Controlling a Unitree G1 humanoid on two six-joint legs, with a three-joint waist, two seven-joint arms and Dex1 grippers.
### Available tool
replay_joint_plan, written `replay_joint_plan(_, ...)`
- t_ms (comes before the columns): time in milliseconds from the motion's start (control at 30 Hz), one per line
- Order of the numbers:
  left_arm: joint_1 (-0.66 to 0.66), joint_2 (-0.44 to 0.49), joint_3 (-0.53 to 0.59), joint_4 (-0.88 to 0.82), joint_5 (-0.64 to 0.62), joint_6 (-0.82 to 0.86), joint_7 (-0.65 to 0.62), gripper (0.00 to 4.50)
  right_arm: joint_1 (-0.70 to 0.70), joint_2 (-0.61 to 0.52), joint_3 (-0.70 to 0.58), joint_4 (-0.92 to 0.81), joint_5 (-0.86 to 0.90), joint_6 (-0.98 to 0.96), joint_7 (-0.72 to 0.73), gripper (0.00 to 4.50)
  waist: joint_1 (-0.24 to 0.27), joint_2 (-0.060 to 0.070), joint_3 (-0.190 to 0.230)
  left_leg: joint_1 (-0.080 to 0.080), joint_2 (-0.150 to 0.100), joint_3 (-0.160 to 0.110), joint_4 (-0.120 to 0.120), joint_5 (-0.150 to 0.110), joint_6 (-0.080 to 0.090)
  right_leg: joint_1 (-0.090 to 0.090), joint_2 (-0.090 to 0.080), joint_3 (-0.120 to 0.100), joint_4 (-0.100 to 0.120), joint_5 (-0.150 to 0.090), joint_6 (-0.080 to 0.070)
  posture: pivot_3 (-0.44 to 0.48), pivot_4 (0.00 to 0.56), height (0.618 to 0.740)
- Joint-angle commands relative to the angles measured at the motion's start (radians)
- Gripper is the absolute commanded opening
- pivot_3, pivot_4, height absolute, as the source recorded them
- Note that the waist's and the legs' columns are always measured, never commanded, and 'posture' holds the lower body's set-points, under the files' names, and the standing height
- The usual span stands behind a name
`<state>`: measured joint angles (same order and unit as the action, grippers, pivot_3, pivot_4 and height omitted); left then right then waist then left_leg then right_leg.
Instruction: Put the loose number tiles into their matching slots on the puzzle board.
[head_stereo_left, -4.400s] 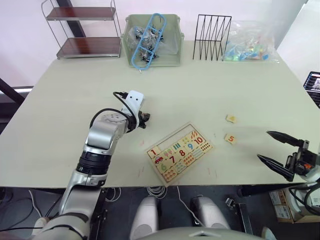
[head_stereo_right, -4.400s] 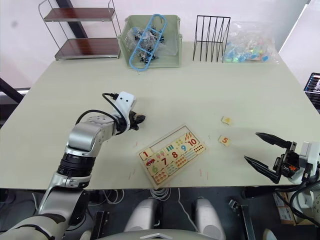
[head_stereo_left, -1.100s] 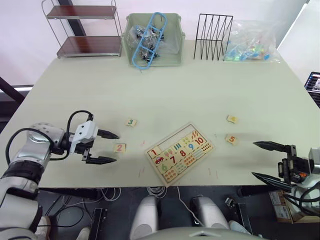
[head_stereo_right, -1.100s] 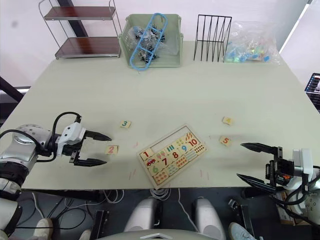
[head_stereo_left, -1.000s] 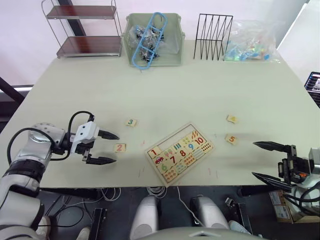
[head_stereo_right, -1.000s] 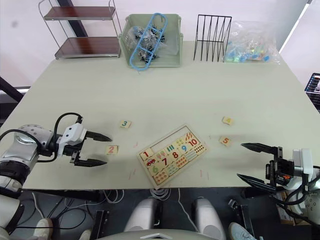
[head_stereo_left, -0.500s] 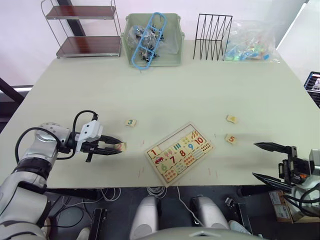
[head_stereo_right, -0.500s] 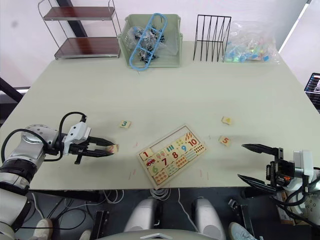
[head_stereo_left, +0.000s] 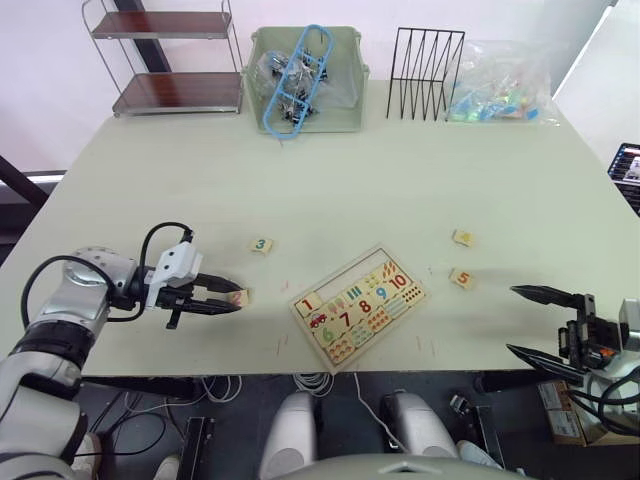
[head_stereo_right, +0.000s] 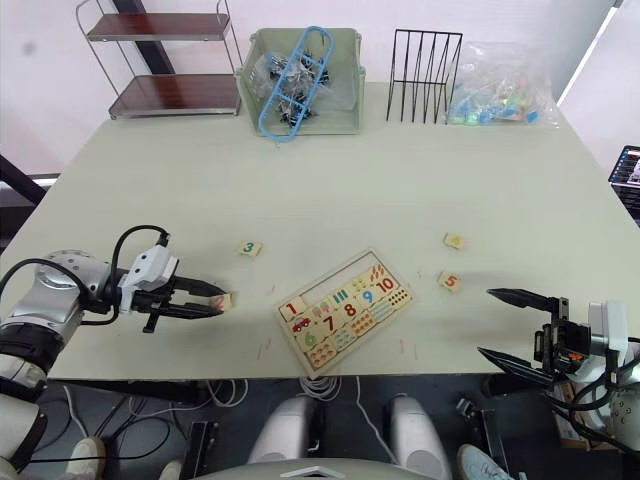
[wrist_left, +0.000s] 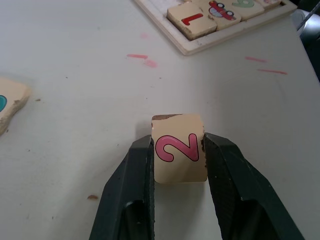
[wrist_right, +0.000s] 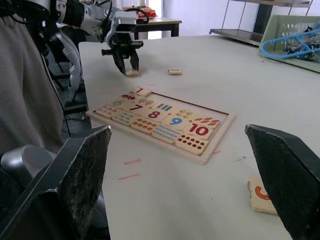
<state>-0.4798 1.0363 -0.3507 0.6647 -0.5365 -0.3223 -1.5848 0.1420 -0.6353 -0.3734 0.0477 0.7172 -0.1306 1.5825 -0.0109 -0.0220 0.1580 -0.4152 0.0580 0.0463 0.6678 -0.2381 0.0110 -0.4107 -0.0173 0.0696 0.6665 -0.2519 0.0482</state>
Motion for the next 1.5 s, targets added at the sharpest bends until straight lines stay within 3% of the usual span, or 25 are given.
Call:
replay_joint_plan(33,0.062,0.039,0.116,-0.123,-0.021,0.106,-0.016,0.95,0.015,0.004,-0.053,-0.006,0.035,-0.016,0.001,4.5,0.0,0.0,0.0,0.0,0.0,0.0,0.0,0.0,0.0,0.0,0.0,0.0,0.0,0.0,0.0,0.0,0.15,0.74)
replay_joint_plan(333,0.299,0.098,0.325,-0.511,-0.042,0.375,0.104,0.95,-0.009,0.019,-0.044,-0.032,0.026,-0.004,-0.06,4.5,-0.002,0.001,0.0,0.001,0.001,0.001,0.0,0.0,0.0,0.0,0.0,0.0,0.0,-0.001,-0.001,0.0,0.15,0.74)
replay_joint_plan(700,0.356,0.068,0.433,-0.711,-0.041,0.57,0.181,0.95,0.003,-0.001,0.001,-0.119,0.01,0.038,-0.091,4.5,0.0,0.002,0.001,0.001,0.001,0.001,0.0,0.0,0.0,0.0,0.0,0.0,0.001,-0.002,0.0,0.0,0.15,0.74)
replay_joint_plan(967,0.281,0.057,0.398,-0.883,-0.03,0.779,0.284,0.95,0.009,-0.027,-0.01,-0.13,-0.002,0.06,-0.108,4.5,0.001,0.002,0.001,0.001,0.001,0.001,0.0,0.0,0.0,0.0,0.0,0.0,0.001,-0.002,0.001,0.0,0.15,0.74)
replay_joint_plan(1500,-0.031,-0.012,0.136,-1.128,0.063,1.23,0.525,0.95,-0.097,0.016,0.046,-0.037,-0.038,0.012,-0.099,4.5,-0.001,0.002,0.002,0.001,0.0,-0.001,0.001,0.0,0.0,0.0,0.002,0.001,0.001,0.0,0.004,0.0,0.15,0.74)
